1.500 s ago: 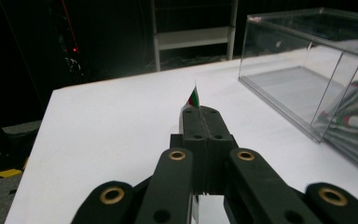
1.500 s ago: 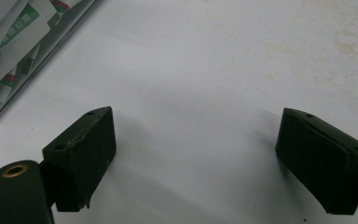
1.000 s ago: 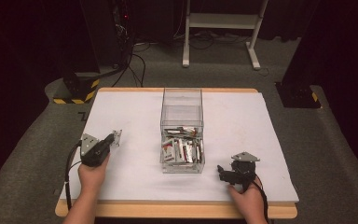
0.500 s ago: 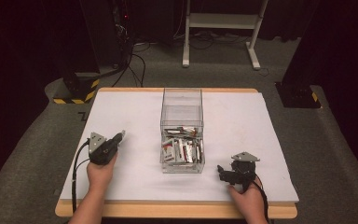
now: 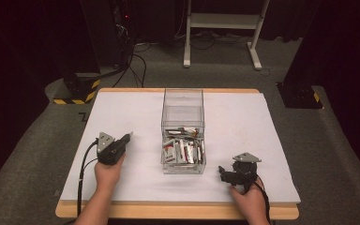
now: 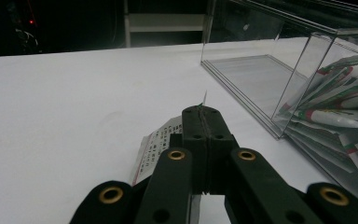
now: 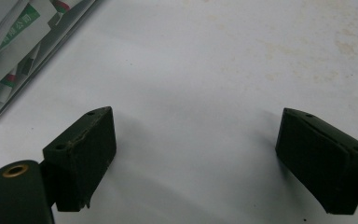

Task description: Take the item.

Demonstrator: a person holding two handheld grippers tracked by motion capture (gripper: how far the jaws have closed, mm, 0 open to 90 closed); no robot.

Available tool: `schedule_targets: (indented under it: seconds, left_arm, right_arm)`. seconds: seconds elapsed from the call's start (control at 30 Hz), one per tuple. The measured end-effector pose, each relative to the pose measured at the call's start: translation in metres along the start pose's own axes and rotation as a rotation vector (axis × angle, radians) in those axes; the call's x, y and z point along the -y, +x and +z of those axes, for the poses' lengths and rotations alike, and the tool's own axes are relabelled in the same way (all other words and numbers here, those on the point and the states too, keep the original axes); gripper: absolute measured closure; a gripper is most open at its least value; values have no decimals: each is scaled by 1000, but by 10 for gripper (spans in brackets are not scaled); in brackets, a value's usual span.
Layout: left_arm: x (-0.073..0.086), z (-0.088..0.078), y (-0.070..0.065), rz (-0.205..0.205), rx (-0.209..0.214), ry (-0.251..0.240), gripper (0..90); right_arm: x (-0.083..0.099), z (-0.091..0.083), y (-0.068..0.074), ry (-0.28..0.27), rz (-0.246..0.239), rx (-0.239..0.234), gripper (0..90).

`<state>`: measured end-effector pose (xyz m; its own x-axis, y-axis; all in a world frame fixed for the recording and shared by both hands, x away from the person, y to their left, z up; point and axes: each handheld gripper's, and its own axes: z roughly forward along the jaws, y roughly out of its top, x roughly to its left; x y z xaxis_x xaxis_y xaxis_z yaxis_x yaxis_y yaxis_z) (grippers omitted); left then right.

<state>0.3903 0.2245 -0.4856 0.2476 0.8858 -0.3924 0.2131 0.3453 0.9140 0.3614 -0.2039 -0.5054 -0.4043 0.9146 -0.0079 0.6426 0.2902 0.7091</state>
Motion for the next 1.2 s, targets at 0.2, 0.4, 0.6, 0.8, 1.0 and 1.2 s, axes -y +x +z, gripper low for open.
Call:
schedule_targets:
  seconds: [0.2, 0.4, 0.6, 0.8, 1.0, 1.2]
  left_arm:
    - [3, 3, -4, 2, 2, 13, 895]
    - [4, 3, -8, -27, 37, 34, 759]
    - [4, 2, -11, -27, 49, 47, 682]
    - [5, 0, -11, -11, 40, 58, 620]
    - [4, -3, -8, 13, 28, 71, 572]
    - [2, -7, -5, 46, 12, 77, 502]
  right_arm:
    - [0, 0, 0, -1, -5, 0, 121]
    - [0, 0, 0, -1, -4, 0, 122]
    - [0, 0, 0, -1, -4, 0, 122]
    - [0, 0, 0, -1, -4, 0, 122]
    - [0, 0, 0, 0, -4, 0, 122]
    - [0, 0, 0, 0, -4, 0, 122]
